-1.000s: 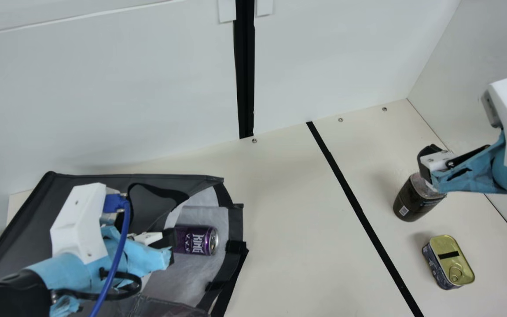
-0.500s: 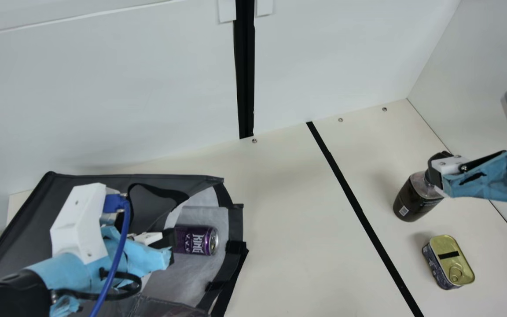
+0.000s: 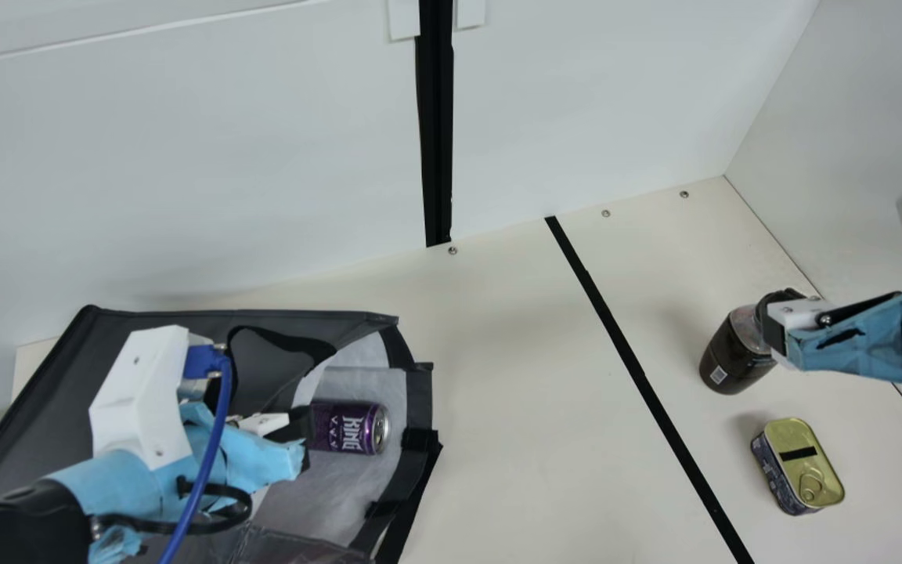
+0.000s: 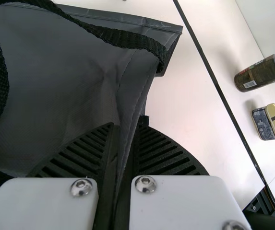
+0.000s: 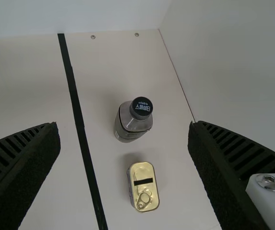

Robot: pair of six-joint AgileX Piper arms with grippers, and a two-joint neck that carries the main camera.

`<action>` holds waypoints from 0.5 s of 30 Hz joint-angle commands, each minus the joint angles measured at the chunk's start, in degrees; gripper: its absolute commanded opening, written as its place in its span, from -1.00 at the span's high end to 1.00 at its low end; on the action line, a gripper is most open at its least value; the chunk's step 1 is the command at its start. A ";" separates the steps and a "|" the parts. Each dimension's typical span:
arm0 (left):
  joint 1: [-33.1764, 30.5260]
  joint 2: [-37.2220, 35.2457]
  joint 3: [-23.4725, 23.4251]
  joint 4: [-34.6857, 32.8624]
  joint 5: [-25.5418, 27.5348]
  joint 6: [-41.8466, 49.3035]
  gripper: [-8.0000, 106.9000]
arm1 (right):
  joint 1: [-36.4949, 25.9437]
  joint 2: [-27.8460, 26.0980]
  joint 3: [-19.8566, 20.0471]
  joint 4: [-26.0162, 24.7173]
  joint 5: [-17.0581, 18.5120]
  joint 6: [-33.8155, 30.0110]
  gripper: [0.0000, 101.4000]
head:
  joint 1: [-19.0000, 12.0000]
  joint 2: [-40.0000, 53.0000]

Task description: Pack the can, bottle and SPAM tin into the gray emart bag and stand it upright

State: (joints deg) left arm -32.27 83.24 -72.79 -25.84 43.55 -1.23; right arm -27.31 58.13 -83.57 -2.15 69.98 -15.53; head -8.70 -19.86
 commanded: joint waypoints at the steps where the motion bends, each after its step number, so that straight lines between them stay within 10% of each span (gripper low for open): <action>1: 0.00 0.00 0.00 0.00 0.00 0.00 1.00 | -0.20 -0.12 0.16 0.35 -0.08 0.04 -0.87 | -1.30 -0.14; 15: 0.00 0.00 0.00 0.00 0.00 0.00 1.00 | 0.59 -0.72 1.22 1.13 -0.08 0.85 -0.87 | -1.30 -0.14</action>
State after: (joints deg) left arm -32.27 83.24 -72.79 -25.84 43.55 -1.23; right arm -26.86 57.38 -82.35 -0.93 69.90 -14.64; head -8.61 -19.95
